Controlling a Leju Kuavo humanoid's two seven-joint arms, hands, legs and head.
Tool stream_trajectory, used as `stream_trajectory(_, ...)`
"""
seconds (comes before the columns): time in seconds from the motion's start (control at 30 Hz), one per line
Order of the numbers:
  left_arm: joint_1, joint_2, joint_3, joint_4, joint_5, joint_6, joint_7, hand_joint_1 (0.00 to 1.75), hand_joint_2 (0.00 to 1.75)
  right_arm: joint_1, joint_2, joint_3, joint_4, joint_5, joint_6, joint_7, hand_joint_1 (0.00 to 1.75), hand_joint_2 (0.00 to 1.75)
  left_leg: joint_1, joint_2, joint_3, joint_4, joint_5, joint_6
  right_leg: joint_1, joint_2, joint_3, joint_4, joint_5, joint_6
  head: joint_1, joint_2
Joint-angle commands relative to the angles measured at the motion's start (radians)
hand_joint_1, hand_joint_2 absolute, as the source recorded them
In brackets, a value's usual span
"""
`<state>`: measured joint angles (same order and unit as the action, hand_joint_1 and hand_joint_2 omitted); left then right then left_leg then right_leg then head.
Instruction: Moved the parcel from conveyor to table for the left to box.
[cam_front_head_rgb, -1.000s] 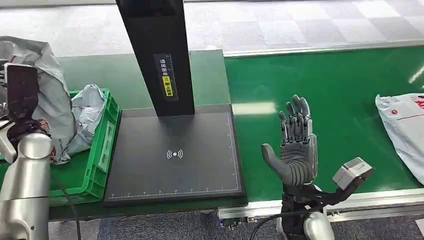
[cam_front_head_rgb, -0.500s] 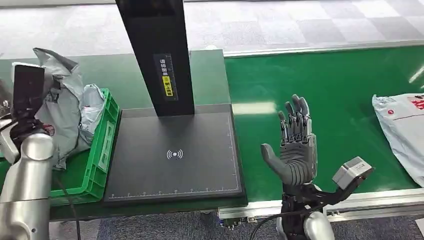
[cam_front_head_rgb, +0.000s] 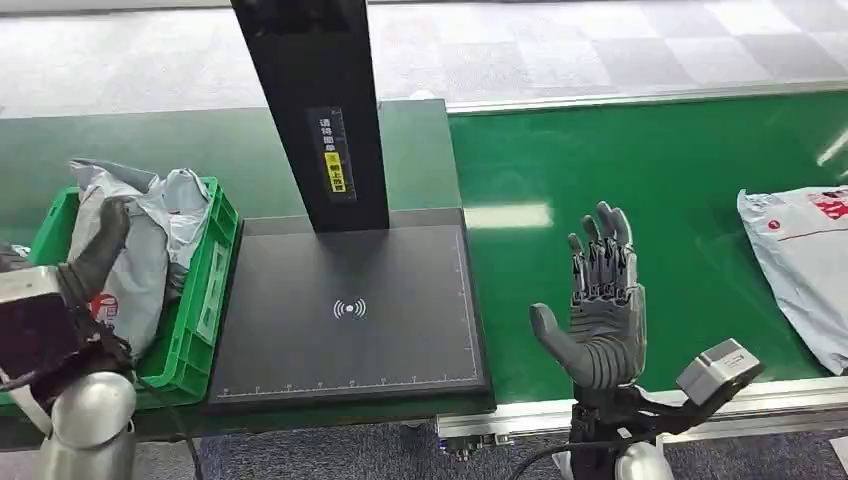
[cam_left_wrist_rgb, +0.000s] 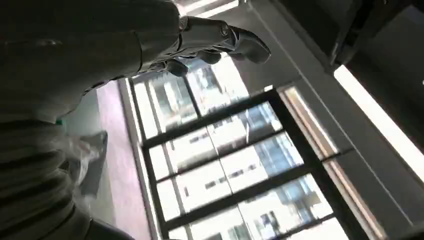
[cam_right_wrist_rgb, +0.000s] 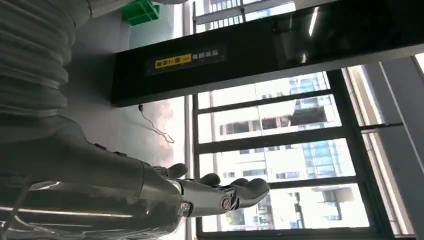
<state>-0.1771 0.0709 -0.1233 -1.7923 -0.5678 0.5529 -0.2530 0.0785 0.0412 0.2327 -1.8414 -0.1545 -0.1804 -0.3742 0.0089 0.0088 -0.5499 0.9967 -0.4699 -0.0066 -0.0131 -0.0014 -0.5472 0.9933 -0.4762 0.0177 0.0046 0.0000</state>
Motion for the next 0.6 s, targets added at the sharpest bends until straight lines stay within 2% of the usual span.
stream_trajectory(0.03, 0.198, -0.067, -0.288, 0.035, 0.398, -0.375, -0.001, 0.0, 1.75, -0.038, -0.035, 0.058, 0.111, 0.102, 0.033, 0.056, 0.0, 1.75, 0.0, -0.001, 0.003, -0.002, 0.001, 0.0, 0.0, 0.0, 0.003, -0.003, 0.001, 0.0, 0.0, 0.0)
stream_trajectory(0.13, 0.244, -0.1, -0.29, 0.107, 0.447, -0.401, -0.023, 0.0, 1.75, -0.042, -0.027, 0.102, 0.176, 0.145, 0.035, 0.065, 0.0, 1.75, 0.0, 0.002, 0.006, -0.006, 0.001, 0.001, 0.0, 0.003, 0.006, -0.006, 0.003, 0.0, 0.0, 0.0)
stream_trajectory(0.2, 0.279, -0.13, -0.274, 0.136, 0.491, -0.434, 0.019, 0.0, 1.75, -0.047, -0.021, 0.136, 0.226, 0.188, 0.043, 0.123, 0.0, 1.75, 0.0, 0.001, 0.005, -0.004, 0.001, 0.0, 0.0, 0.002, 0.005, -0.004, 0.002, 0.0, 0.0, 0.0)
stream_trajectory(0.27, 0.29, -0.143, -0.271, 0.159, 0.493, -0.44, 0.024, 0.0, 1.75, -0.048, -0.004, 0.147, 0.266, 0.195, 0.038, 0.127, 0.0, 1.75, 0.0, 0.001, 0.005, -0.006, 0.002, 0.0, 0.0, 0.002, 0.005, -0.006, 0.002, -0.001, 0.0, 0.0)
stream_trajectory(0.4, 0.295, -0.154, -0.264, 0.223, 0.462, -0.413, 0.064, 0.0, 1.75, -0.041, 0.036, 0.153, 0.314, 0.219, 0.076, 0.169, 0.0, 1.75, 0.0, 0.001, 0.005, -0.005, 0.001, 0.0, 0.001, 0.001, 0.005, -0.005, 0.002, -0.001, 0.0, 0.0)
stream_trajectory(0.6, 0.335, -0.152, -0.252, 0.209, 0.458, -0.365, 0.065, 0.0, 1.75, -0.046, 0.033, 0.14, 0.328, 0.246, 0.119, 0.187, 0.0, 1.75, 0.0, 0.0, 0.003, -0.004, 0.001, 0.0, 0.001, 0.001, 0.003, -0.004, 0.001, -0.001, 0.0, 0.0)
